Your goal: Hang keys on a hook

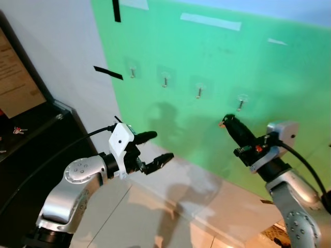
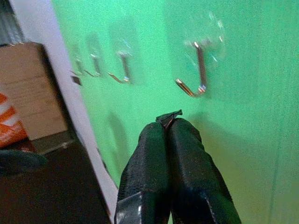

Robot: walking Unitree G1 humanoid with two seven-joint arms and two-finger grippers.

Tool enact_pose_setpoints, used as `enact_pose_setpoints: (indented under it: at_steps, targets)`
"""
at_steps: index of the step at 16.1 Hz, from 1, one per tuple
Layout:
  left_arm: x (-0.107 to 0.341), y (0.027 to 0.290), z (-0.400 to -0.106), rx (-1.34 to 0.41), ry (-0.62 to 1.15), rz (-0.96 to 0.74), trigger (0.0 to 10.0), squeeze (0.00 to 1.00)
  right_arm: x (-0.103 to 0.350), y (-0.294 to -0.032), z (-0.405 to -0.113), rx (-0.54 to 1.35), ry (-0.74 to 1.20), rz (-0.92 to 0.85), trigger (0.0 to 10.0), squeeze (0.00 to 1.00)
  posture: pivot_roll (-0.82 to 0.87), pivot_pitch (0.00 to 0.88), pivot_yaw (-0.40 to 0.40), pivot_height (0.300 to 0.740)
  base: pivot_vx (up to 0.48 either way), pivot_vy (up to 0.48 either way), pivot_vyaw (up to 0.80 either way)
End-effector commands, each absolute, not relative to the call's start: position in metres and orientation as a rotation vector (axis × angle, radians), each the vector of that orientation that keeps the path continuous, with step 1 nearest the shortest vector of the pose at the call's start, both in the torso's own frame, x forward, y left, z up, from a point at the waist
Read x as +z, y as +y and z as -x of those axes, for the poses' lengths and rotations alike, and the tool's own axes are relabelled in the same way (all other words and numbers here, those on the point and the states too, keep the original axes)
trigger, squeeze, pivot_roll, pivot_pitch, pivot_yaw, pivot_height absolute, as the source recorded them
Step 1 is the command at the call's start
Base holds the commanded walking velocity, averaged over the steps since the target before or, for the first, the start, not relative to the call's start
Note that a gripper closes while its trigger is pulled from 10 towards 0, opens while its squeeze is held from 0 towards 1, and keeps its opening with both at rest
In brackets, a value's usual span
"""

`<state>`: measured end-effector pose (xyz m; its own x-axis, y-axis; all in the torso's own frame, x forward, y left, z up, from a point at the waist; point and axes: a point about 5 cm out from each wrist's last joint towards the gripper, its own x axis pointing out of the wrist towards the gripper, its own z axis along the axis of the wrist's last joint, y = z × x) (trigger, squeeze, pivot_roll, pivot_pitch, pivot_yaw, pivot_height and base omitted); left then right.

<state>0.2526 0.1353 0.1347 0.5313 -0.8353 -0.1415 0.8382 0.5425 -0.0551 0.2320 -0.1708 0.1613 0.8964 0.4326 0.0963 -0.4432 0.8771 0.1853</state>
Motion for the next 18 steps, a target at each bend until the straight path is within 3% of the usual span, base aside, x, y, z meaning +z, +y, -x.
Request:
enact_pose_setpoints:
  at_steps: [1,4,18]
  targets:
    - [0.137,0.134,-0.249,-1.037,0.168,-0.015,10.0,0.0,0.165,-0.172,-0.229,0.479,-0.063,-0.223,10.0,0.0,-0.12,0.0,0.05,0.74,0.0,0.0,0.0]
    - [0.14,0.135,-0.247,-1.081,0.169,-0.024,10.0,0.0,0.177,-0.172,-0.223,0.544,-0.107,-0.247,10.0,0.0,-0.12,0.0,0.052,0.74,0.0,0.0,0.0]
    - [0.152,0.127,-0.248,-1.191,0.142,-0.041,10.0,0.0,0.184,-0.179,-0.222,0.525,-0.141,-0.297,10.0,0.0,-0.15,0.0,0.079,0.74,0.0,0.0,0.0]
